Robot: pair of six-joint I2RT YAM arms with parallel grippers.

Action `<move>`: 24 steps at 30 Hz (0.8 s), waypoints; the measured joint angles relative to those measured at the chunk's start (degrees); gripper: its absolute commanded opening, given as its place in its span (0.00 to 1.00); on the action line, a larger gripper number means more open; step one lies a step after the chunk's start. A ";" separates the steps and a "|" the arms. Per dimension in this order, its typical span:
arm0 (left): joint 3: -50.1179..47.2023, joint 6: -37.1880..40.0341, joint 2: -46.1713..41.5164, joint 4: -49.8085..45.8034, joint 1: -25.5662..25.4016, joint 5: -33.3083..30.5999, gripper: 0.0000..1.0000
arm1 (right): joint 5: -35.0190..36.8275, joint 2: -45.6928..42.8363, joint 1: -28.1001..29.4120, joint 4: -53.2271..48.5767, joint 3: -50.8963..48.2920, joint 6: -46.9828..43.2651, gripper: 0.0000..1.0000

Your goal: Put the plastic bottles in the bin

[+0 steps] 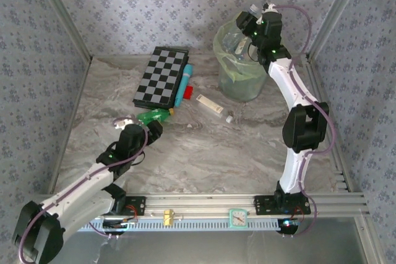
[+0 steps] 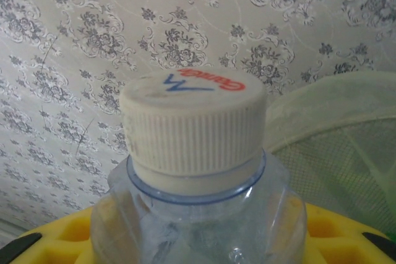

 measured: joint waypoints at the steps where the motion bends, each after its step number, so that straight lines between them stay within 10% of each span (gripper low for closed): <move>1: -0.22 0.15 -0.81 -0.13 0.00 -0.24 1.00 | 0.00 0.00 0.00 -0.02 -0.09 0.83 0.50; 24: -1.81 2.75 -3.04 -0.76 1.55 0.20 1.00 | 4.35 -11.47 -2.95 0.55 -15.10 5.64 0.92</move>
